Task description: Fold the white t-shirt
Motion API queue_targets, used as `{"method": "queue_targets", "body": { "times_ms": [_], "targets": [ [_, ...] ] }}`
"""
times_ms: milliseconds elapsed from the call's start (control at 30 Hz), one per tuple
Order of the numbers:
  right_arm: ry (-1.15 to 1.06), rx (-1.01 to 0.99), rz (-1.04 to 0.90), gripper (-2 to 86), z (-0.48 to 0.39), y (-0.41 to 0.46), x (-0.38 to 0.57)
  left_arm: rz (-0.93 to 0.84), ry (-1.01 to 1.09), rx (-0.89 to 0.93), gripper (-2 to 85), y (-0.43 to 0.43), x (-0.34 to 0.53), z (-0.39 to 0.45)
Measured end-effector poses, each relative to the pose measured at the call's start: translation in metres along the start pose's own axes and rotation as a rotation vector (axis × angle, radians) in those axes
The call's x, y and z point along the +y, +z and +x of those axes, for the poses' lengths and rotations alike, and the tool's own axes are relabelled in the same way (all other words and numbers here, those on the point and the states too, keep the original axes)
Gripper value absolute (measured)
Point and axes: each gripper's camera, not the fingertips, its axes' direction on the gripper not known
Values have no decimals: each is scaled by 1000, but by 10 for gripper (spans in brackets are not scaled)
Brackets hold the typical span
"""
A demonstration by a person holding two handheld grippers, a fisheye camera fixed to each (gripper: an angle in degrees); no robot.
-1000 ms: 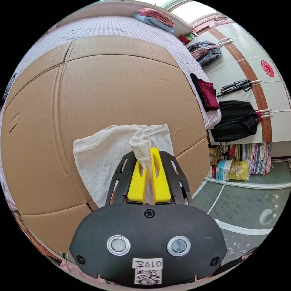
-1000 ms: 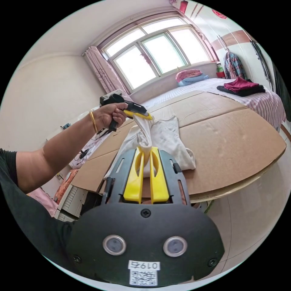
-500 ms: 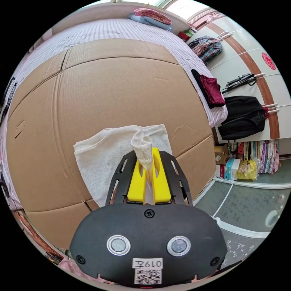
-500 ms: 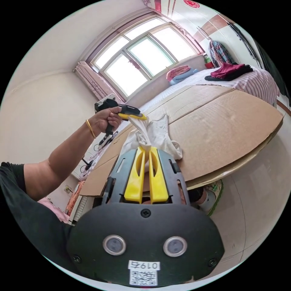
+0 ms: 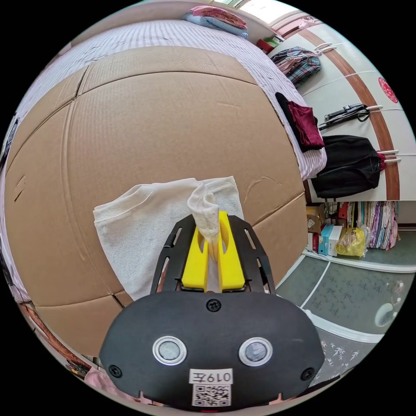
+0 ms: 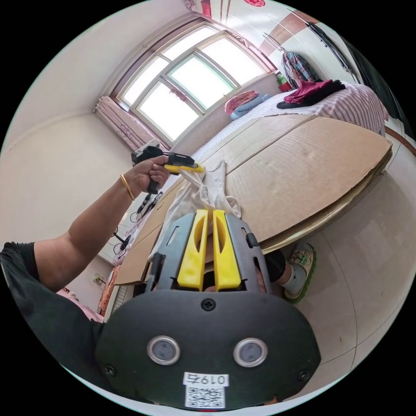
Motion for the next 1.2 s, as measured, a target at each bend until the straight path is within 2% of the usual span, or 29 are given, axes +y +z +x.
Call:
{"method": "queue_targets", "body": {
  "times_ms": [167,400,767,867,1033,1133,1200],
  "targets": [
    [39,0,2,3,26,12,-8,-11,-13,-6,67,-1,7,9],
    [116,-44,0,5,62,22,-17,16,-18,177,80,-15,31,5],
    [183,-100,-2,4,101,27,-26,106,-138,314,78,-47,88,11],
    [186,-111,1,4,108,25,-28,158,-69,384,69,-64,114,31],
    [130,-93,-11,3,111,20,-30,205,159,243,33,-92,189,66],
    [110,-90,-22,3,114,17,-32,284,326,257,26,-109,271,72],
    [107,-88,-35,3,116,16,-34,410,448,160,30,-124,353,76]
  ]
}}
